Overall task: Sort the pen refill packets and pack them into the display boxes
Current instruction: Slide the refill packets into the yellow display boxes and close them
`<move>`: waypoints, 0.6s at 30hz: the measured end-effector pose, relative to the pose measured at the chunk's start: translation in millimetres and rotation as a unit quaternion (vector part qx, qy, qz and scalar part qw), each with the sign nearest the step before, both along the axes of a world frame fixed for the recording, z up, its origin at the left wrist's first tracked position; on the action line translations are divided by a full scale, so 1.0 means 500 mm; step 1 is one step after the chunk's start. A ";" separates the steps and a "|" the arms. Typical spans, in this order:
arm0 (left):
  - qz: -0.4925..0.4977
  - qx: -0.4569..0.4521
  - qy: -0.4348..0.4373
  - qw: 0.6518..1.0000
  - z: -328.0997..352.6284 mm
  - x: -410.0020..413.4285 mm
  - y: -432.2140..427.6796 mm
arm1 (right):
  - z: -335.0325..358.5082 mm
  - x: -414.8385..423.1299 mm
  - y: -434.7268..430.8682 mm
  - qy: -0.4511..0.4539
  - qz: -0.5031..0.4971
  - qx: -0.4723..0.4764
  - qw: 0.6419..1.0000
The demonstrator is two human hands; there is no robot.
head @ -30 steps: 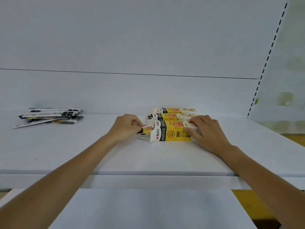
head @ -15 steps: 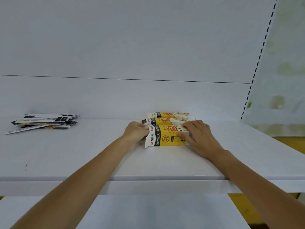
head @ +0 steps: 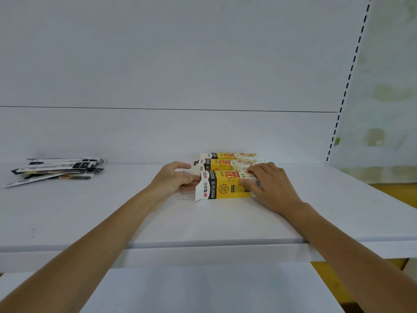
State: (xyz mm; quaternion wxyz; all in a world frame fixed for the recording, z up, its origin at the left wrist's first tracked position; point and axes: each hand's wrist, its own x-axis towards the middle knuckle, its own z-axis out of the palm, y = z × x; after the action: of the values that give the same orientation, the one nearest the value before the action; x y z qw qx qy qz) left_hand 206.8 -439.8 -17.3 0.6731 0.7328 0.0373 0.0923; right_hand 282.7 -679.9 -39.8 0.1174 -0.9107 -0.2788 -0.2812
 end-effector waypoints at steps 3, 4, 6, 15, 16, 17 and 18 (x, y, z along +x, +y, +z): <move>0.011 -0.001 0.000 1.000 -0.001 -0.006 -0.022 | 0.001 -0.001 -0.003 -0.003 0.001 -0.001 1.000; 0.006 0.001 0.006 1.000 -0.003 -0.007 -0.030 | 0.001 -0.002 -0.005 -0.003 0.002 -0.001 1.000; 0.024 0.076 0.006 0.997 -0.005 -0.007 -0.044 | 0.000 -0.005 -0.006 -0.005 0.001 -0.005 1.000; 0.101 0.179 -0.067 0.976 -0.029 0.001 -0.053 | 0.006 -0.012 0.001 -0.001 -0.018 -0.010 1.000; 0.094 0.172 -0.059 0.979 -0.029 0.001 -0.053 | 0.006 -0.012 0.002 0.000 -0.017 -0.013 1.000; 0.089 0.171 -0.052 0.980 -0.028 0.001 -0.055 | 0.006 -0.011 0.002 0.000 -0.018 -0.017 1.000; 0.086 0.171 -0.043 0.981 -0.027 0.001 -0.057 | 0.006 -0.011 0.002 0.001 -0.018 -0.019 1.000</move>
State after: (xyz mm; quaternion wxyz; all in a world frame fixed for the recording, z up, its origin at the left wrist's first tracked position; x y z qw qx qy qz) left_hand 207.2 -468.2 -30.7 0.5287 0.8262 0.0552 0.1867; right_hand 277.4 -678.7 -37.1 0.0949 -0.9179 -0.2675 -0.2772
